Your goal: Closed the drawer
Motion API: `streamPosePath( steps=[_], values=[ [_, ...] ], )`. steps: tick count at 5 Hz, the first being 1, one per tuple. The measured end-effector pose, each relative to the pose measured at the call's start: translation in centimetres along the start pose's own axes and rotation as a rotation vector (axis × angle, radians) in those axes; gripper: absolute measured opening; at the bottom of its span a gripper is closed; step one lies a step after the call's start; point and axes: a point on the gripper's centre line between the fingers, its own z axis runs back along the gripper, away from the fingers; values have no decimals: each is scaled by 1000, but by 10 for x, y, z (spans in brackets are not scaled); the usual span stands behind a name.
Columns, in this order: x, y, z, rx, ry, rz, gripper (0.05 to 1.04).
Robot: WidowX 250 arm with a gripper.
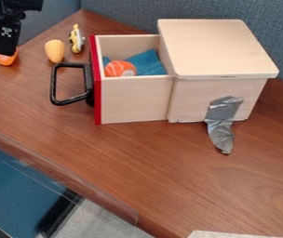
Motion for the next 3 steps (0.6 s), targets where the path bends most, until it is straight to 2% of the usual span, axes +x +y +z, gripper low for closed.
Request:
streamPosePath(
  steps=[1,2,3],
  values=[
    [3,-1,-11,-27,7,-13,1000],
    [-8,12,-43,22,-22,-28,1000],
    [-23,9,-64,56,-104,-26,1000]
  ],
)
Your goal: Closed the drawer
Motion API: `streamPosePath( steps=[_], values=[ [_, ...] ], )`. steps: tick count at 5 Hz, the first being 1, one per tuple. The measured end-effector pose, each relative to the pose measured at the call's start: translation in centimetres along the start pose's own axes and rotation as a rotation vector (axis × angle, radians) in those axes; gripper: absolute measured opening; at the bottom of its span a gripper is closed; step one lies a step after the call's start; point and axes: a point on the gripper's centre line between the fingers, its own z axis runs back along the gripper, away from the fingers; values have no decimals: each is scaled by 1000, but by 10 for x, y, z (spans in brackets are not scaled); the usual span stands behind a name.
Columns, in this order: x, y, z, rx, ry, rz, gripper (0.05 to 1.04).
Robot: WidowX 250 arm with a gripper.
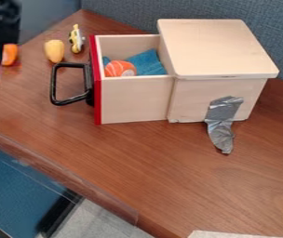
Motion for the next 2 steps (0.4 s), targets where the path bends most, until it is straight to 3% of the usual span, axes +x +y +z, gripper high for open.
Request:
streamPosePath(
  steps=[1,2],
  values=[
    [-13,1,-7,20,-76,16,1000],
    [-13,1,-9,25,-112,19,1000]
  ],
)
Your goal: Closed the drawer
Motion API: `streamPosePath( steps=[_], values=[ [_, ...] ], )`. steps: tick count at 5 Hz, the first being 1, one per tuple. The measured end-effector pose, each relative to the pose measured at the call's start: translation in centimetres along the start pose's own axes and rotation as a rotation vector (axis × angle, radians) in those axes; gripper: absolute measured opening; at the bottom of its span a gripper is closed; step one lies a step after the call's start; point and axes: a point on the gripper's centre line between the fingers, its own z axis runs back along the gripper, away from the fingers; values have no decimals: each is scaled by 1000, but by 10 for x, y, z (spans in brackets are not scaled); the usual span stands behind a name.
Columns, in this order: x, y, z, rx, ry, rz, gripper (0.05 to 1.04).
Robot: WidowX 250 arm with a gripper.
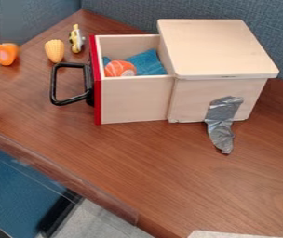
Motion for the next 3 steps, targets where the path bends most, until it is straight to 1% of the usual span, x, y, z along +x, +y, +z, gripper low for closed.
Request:
streamPosePath(
  steps=[1,2,3],
  values=[
    [9,-5,-3,-15,-2,-7,1000],
    [26,-8,-3,-28,6,-22,1000],
    [41,-13,-15,-46,29,-24,1000]
  ],
)
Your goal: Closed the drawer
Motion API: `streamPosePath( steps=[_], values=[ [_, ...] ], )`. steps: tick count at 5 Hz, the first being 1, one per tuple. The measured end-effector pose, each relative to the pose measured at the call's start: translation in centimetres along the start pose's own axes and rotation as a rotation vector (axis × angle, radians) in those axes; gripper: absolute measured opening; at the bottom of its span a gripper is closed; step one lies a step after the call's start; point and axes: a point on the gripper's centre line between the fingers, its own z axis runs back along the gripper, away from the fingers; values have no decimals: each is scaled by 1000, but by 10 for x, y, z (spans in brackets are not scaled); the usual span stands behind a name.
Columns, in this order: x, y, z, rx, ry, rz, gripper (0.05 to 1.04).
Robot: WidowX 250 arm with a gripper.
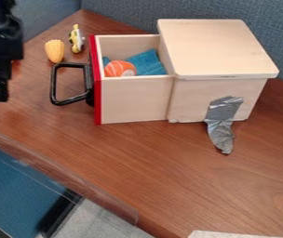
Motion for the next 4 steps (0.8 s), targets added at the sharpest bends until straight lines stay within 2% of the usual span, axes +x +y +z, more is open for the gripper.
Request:
streamPosePath(
  steps=[1,2,3,4],
  values=[
    [20,-2,-19,2,37,-1,1000],
    [34,1,-29,27,56,2,1001],
    [42,5,-30,44,51,13,1001],
    [56,6,-29,38,34,16,1001]
  ],
)
